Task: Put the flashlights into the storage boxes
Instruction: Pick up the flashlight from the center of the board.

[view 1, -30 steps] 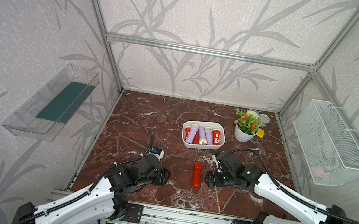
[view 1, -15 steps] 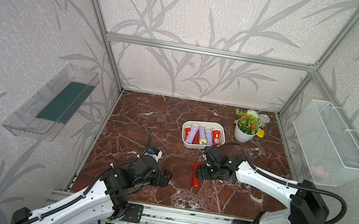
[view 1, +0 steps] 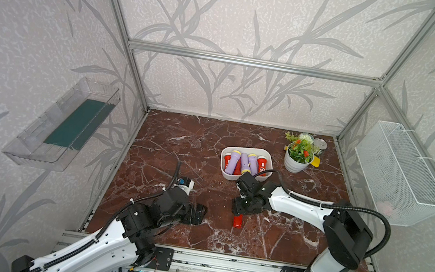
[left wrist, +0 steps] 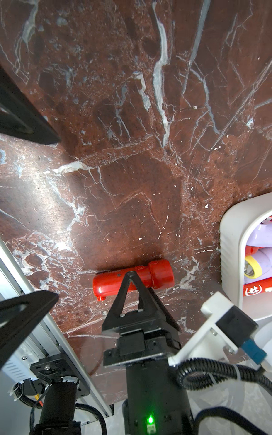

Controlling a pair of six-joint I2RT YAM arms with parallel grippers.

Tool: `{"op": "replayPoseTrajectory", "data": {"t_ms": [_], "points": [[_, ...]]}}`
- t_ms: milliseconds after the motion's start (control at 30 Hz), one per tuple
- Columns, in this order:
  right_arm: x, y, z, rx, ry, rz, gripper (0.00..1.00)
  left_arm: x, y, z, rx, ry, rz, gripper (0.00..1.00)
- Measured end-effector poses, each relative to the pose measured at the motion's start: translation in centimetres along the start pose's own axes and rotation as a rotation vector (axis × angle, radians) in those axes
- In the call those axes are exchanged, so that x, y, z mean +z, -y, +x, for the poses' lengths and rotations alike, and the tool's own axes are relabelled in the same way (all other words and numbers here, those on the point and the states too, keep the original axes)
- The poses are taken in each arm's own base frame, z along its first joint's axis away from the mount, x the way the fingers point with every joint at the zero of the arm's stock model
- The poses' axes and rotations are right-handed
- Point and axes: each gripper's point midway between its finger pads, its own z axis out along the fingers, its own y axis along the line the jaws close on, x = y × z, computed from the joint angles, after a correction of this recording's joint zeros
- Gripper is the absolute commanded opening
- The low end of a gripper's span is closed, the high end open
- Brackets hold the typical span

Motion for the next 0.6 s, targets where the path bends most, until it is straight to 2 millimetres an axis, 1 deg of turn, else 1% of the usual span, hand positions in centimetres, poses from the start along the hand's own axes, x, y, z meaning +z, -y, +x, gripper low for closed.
{"op": "replayPoseTrajectory", "data": {"t_ms": [167,367,467,600], "points": [[1.3,0.4,0.5,0.004,-0.036,0.016,0.56,0.0,-0.1,-0.1,0.001,0.003,-0.005,0.99],[1.6,0.2,0.4,0.005,-0.035,0.008,0.42,0.0,-0.2,-0.2,0.002,0.004,-0.017,0.99],[1.6,0.3,0.4,0.003,-0.032,0.014,0.39,0.0,-0.3,-0.2,0.003,0.004,-0.025,0.99],[1.5,0.3,0.3,0.002,-0.033,0.016,0.39,-0.2,0.0,-0.7,0.008,0.013,-0.025,0.99]]}}
